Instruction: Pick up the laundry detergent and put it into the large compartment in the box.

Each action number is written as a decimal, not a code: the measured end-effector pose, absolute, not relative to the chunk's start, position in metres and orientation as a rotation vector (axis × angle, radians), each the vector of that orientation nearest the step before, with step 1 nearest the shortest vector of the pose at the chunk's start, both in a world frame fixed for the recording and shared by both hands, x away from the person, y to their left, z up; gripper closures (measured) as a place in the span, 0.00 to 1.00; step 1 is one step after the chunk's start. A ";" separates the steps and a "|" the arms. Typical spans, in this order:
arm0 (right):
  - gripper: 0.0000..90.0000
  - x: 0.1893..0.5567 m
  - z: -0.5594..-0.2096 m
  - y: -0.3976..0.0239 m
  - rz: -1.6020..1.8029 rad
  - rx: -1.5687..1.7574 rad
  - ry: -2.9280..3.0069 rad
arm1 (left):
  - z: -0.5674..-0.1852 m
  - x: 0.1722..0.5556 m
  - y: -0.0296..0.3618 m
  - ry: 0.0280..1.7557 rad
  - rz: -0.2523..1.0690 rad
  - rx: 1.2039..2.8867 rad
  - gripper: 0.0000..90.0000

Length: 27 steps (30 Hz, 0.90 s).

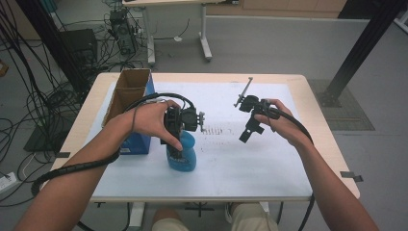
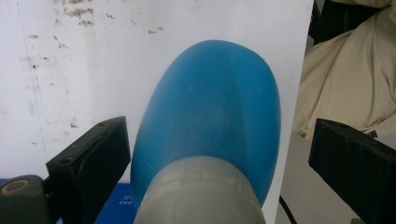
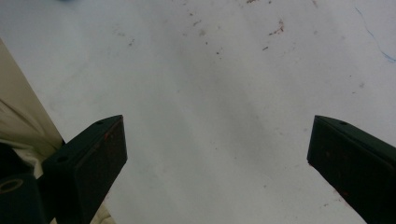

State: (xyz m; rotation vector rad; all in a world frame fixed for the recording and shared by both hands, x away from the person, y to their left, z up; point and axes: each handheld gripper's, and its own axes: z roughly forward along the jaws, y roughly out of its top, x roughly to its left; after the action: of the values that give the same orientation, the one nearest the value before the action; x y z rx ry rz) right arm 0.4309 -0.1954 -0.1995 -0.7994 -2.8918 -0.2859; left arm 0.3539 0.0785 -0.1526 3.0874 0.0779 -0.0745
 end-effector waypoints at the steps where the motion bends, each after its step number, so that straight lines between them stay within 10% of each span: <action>1: 0.05 0.431 -0.200 -0.196 -0.287 -0.798 -2.893 | -0.153 0.354 0.078 0.077 -0.074 3.090 0.07; 27: 0.05 0.431 -0.199 -0.196 -0.289 -0.792 -2.895 | -0.155 0.354 0.080 0.080 -0.081 3.096 0.07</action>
State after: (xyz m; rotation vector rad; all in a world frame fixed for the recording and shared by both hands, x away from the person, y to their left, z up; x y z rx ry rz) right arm 0.4313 -0.1964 -0.1994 -0.7923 -2.8951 -0.2890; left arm 0.3543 0.0796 -0.1547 3.0958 0.0797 -0.0810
